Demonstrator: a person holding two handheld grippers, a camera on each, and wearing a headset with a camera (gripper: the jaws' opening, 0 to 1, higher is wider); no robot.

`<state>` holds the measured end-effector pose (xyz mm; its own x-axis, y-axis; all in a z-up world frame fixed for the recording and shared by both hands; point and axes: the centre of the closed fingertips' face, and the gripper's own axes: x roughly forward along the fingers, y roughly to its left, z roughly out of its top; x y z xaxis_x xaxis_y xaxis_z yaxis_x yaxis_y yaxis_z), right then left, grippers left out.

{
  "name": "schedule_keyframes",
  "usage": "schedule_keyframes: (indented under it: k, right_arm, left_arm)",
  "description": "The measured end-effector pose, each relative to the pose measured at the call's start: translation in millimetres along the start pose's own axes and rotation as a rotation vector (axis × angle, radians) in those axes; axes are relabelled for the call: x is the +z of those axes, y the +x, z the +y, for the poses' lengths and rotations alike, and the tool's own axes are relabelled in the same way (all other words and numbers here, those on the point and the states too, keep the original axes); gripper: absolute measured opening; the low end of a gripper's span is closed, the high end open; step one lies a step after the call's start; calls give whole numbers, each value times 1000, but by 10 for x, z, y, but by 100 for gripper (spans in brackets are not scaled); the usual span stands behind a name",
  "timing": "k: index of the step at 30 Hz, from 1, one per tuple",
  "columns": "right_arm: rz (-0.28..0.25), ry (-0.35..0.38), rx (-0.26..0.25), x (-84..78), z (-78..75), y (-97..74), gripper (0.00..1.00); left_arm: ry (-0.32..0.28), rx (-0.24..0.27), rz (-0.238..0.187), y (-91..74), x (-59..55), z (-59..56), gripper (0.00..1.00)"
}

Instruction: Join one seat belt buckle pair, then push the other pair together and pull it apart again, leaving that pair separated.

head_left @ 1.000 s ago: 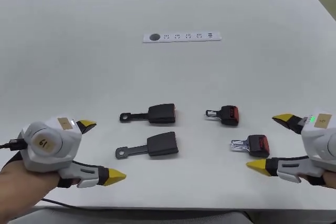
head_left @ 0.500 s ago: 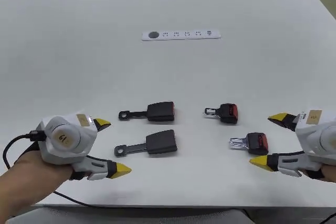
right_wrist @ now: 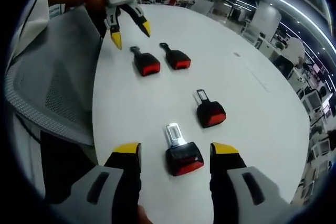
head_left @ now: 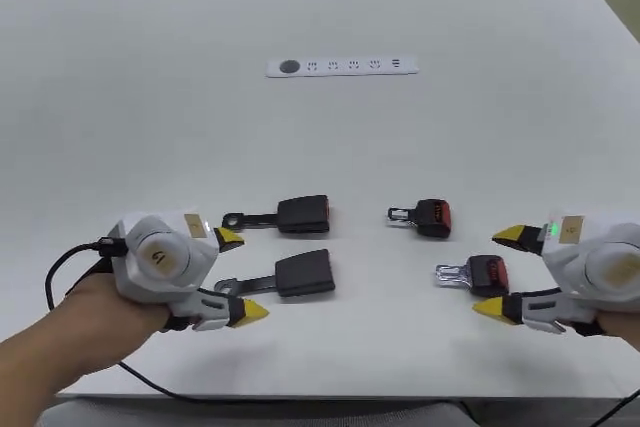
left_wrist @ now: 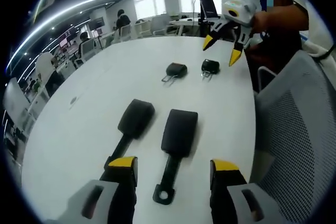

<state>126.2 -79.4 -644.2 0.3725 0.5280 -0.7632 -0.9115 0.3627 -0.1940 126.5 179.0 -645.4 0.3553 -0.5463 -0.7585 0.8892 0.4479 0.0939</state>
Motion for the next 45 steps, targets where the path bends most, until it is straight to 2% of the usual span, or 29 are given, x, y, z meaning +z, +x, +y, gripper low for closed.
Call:
schedule_keyframes:
  k: [6,13,22,26,30,34,39,45]
  right_arm:
    - [30,-20,27,-96,-14,88,50]
    - [68,-47,55,-196,-52,193,46]
    - [105,-46,78,-253,-135,244,42]
    - [115,-24,116,-327,-128,290,41]
    - [122,-16,132,-359,-133,296,39]
    - [136,-17,152,-405,-151,304,36]
    - [139,-21,172,-415,-135,319,36]
    - [136,-26,207,-431,-127,342,35]
  left_arm:
    - [21,-28,-1,109,89,-49,52]
    - [28,-59,-1,251,135,-70,47]
    - [45,-111,32,411,93,-90,37]
    - [58,-121,45,462,84,-56,36]
    - [71,-135,46,505,92,-39,37]
    - [97,-151,48,539,93,-53,36]
    - [150,-186,84,578,48,-106,35]
    - [197,-204,107,582,28,-79,34]
